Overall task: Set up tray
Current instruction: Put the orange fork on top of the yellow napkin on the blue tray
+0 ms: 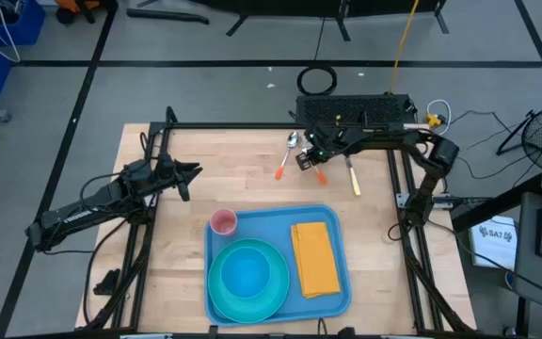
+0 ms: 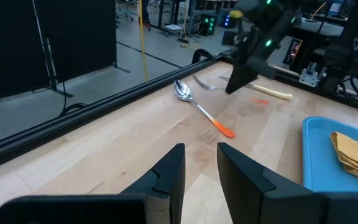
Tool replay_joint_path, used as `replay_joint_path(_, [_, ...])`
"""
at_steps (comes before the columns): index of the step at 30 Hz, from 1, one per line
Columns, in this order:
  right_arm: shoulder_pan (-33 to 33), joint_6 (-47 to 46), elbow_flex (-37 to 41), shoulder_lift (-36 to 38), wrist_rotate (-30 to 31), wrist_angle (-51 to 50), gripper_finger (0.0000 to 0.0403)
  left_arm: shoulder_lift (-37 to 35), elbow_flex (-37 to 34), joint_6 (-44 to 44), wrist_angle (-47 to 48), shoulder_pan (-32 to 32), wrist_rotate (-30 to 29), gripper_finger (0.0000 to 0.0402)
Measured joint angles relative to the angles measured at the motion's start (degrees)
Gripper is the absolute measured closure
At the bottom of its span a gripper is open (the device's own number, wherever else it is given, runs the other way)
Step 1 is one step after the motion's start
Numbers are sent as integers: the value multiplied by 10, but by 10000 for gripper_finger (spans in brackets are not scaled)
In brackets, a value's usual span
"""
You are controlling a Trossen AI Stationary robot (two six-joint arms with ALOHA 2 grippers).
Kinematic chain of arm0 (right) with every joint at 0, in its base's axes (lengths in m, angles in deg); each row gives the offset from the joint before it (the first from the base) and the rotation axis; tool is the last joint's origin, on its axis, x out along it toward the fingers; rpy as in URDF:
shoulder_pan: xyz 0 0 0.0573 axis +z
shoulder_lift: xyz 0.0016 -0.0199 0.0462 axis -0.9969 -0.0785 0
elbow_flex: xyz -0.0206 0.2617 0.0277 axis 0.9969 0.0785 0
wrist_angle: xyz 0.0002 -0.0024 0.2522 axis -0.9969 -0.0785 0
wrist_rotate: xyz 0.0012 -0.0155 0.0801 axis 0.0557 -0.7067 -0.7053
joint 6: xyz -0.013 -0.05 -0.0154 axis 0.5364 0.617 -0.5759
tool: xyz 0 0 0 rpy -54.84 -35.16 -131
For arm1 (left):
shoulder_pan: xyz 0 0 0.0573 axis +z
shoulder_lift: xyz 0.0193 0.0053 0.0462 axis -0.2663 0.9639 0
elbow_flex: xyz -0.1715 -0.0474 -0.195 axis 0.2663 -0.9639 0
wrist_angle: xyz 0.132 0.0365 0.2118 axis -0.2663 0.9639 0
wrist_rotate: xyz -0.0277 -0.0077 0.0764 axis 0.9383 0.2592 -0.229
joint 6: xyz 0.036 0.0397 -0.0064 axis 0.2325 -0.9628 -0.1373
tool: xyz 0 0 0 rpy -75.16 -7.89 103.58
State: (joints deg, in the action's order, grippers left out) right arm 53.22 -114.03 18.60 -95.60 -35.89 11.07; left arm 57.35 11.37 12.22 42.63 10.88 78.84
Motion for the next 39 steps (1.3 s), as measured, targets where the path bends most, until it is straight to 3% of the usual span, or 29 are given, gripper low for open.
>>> replay_joint_path(5, [16, 13, 0, 78, -90, -22, 401, 0, 0, 0, 0, 0, 0, 305])
replay_joint_path(9, [69, 3, 11, 164, -164, -48, 402, 0, 0, 0, 0, 0, 0, 305])
replay_joint_path(16, [242, -195, 70, 294, -179, -116, 402, 0, 0, 0, 0, 0, 0, 305])
replay_joint_path(21, [417, -444, 133, 333, -89, -67, 402, 0, 0, 0, 0, 0, 0, 305])
replay_joint_path(26, [561, -658, 195, 313, 69, 81, 402, 0, 0, 0, 0, 0, 0, 305])
replay_joint_path(29, [603, -693, 211, 281, 171, 128, 402, 0, 0, 0, 0, 0, 0, 305])
replay_joint_path(31, [612, -693, 211, 255, 206, 130, 402, 0, 0, 0, 0, 0, 0, 305])
replay_joint_path(39, [604, -648, 211, 166, 224, 227, 402, 0, 0, 0, 0, 0, 0, 305])
